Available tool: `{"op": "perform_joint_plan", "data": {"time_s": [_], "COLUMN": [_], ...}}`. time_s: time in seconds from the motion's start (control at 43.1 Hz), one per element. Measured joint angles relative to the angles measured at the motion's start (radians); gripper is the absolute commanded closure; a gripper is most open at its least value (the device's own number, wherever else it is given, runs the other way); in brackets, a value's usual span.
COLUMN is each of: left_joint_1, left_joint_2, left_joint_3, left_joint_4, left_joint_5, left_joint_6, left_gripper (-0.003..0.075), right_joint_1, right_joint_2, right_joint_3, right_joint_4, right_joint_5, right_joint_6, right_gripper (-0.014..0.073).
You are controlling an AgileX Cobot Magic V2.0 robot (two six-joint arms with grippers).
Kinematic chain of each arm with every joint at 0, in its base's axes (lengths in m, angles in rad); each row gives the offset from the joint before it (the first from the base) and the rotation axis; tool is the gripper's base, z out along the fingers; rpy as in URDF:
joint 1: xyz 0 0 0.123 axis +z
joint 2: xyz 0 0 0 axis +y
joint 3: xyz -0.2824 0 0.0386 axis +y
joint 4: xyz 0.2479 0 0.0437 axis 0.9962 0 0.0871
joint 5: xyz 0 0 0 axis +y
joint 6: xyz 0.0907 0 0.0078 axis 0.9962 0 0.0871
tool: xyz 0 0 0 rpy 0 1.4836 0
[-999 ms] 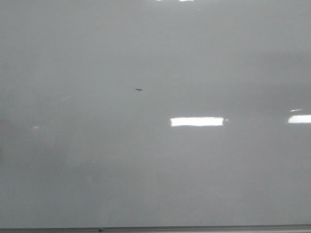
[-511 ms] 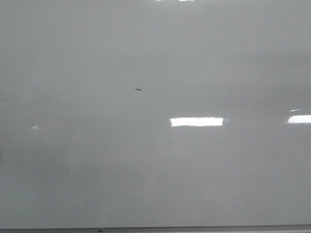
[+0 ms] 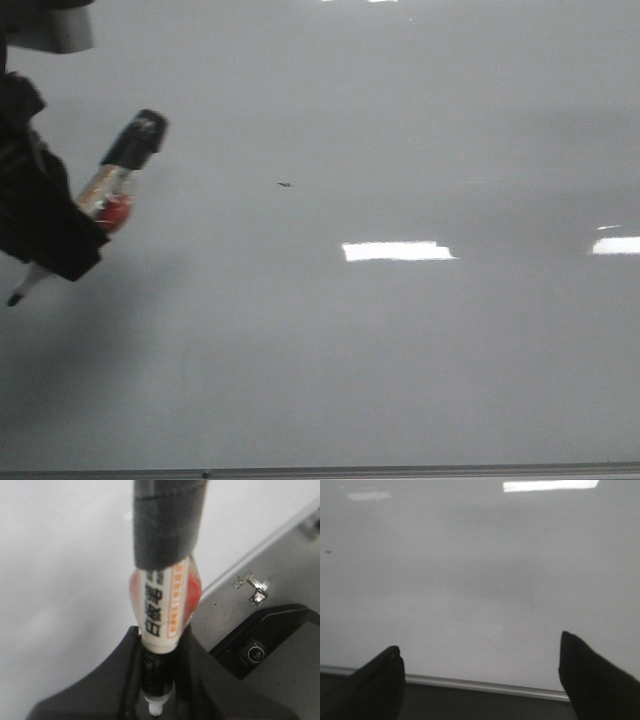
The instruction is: Write number 7 on whiteboard
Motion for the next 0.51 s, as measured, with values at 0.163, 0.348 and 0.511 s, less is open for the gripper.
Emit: {"op": "perform_joint_plan", "data": {"time_s": [0.163,0.348,0.511], "left_joint_1": [-0.218,-0.385,-0.454], "left_joint_2": [-0.091,-0.189,-0.226], "left_joint_3": [-0.001,-0.001,-0.001], "left_joint_4": [0.005,0.009,0.009], "left_joint_5": [0.021,0.027,0.027], "left_joint_6": [0.099,0.112,0.112], "left_gripper": [0.0731,0.0731,0.0731], "right_joint_1": [0.112,0.297,0.462], "right_joint_2": [0.135,0.293,0.414], "right_joint_3": [-0.119,-0.228,-0.290], "right_joint_4": [0.153,0.319,0.344], "right_joint_5": [0.169,0.303,0.291], "right_joint_6": [-0.252,-0.539,-0.608], "right_gripper": [-0.0050,-0.0050,-0.0050]}}
